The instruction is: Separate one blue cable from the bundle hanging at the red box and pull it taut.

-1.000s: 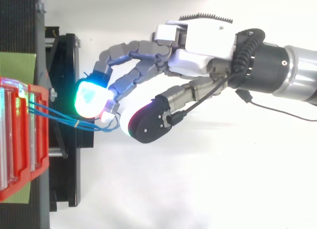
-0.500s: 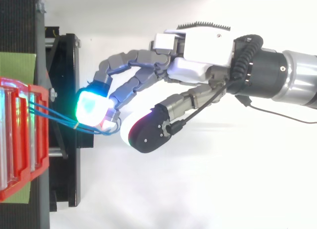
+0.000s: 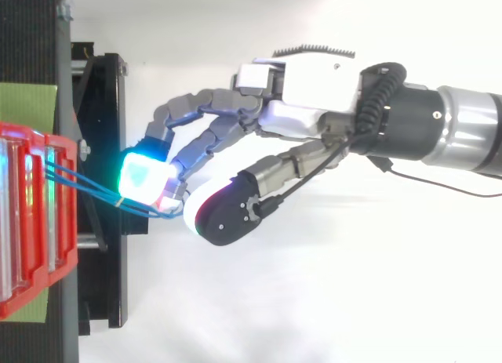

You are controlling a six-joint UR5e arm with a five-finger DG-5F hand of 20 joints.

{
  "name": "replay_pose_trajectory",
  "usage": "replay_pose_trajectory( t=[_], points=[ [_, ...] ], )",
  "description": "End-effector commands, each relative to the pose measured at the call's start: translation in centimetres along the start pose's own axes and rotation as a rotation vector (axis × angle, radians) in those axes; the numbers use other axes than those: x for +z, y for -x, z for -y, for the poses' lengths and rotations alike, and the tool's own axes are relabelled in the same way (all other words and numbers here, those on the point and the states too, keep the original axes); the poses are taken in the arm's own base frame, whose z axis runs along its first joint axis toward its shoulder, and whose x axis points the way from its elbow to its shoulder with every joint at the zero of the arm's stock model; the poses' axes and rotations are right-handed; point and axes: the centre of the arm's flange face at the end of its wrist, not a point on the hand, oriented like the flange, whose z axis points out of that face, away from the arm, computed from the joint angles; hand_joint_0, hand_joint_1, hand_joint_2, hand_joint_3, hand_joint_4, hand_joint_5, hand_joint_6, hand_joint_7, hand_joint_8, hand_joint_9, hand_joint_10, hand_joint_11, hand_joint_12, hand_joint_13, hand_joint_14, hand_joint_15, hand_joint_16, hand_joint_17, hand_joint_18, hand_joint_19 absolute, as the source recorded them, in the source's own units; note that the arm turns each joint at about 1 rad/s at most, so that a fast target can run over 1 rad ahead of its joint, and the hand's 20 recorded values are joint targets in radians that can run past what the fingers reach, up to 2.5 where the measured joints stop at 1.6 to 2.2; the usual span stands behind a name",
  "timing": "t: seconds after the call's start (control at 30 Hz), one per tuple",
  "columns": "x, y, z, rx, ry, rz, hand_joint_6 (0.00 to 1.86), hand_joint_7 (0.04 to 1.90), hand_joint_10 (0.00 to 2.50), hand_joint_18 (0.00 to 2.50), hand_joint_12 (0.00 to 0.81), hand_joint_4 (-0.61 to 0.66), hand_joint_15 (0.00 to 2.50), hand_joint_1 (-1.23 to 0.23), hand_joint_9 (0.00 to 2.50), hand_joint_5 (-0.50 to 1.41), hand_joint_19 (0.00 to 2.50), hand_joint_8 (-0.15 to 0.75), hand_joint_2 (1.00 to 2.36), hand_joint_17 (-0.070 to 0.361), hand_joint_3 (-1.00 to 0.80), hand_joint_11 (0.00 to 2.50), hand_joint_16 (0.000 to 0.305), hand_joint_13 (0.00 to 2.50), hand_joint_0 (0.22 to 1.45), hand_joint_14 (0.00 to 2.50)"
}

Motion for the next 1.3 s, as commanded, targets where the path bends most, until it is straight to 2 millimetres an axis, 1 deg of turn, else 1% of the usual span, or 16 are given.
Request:
replay_pose_trajectory(
  t=[0.0, 0.1, 0.33, 0.47, 0.67, 0.87, 1.2, 1.27],
  points=[
    [1.1, -0.1, 0.2, 0.002, 0.005, -0.014, 0.5, 0.96, 0.02, 0.51, 0.321, 0.3, 0.43, -0.67, 0.82, -0.17, 0.49, 0.287, 1.0, 0.08, -0.5, 0.56, 0.036, 0.74, 0.57, 0.02],
    [0.9, -0.1, 0.0, -0.01, -0.026, -0.016, 0.5, 0.96, 0.02, 0.51, 0.32, 0.29, 0.42, -0.67, 0.82, -0.17, 0.48, 0.287, 1.0, 0.08, -0.5, 0.56, 0.036, 0.74, 0.57, 0.02],
    [0.9, -0.1, 0.2, -0.023, -0.027, -0.018, 0.5, 0.96, 0.02, 0.51, 0.323, 0.29, 0.43, -0.65, 0.83, -0.17, 0.49, 0.29, 1.0, 0.08, -0.5, 0.56, 0.036, 0.74, 0.57, 0.02],
    [1.0, -0.5, 0.1, -0.051, -0.024, -0.023, 0.5, 0.97, 0.02, 0.52, 0.32, 0.3, 0.43, -0.69, 0.83, -0.17, 0.47, 0.287, 1.0, 0.079, -0.5, 0.57, 0.035, 0.75, 0.58, 0.02],
    [1.1, -1.0, 0.0, -0.073, -0.007, -0.029, 0.5, 0.96, 0.02, 0.53, 0.317, 0.3, 0.44, -0.71, 0.84, -0.17, 0.48, 0.282, 1.0, 0.077, -0.5, 0.57, 0.034, 0.77, 0.59, 0.02],
    [1.1, -1.1, -0.1, -0.069, -0.006, -0.032, 0.5, 0.97, 0.02, 0.53, 0.315, 0.3, 0.45, -0.65, 0.86, -0.16, 0.49, 0.285, 1.0, 0.076, -0.5, 0.6, 0.034, 0.78, 0.6, 0.02],
    [1.1, -0.8, -0.4, -0.064, -0.009, -0.064, 0.5, 0.98, 0.02, 0.54, 0.314, 0.3, 0.46, -0.64, 0.88, -0.16, 0.48, 0.285, 1.0, 0.074, -0.5, 0.61, 0.033, 0.8, 0.62, 0.02],
    [1.1, -0.7, -0.9, -0.065, -0.005, -0.063, 0.5, 0.98, 0.02, 0.54, 0.313, 0.3, 0.47, -0.64, 0.88, -0.16, 0.48, 0.287, 1.0, 0.074, -0.5, 0.62, 0.033, 0.8, 0.62, 0.02]
  ],
)
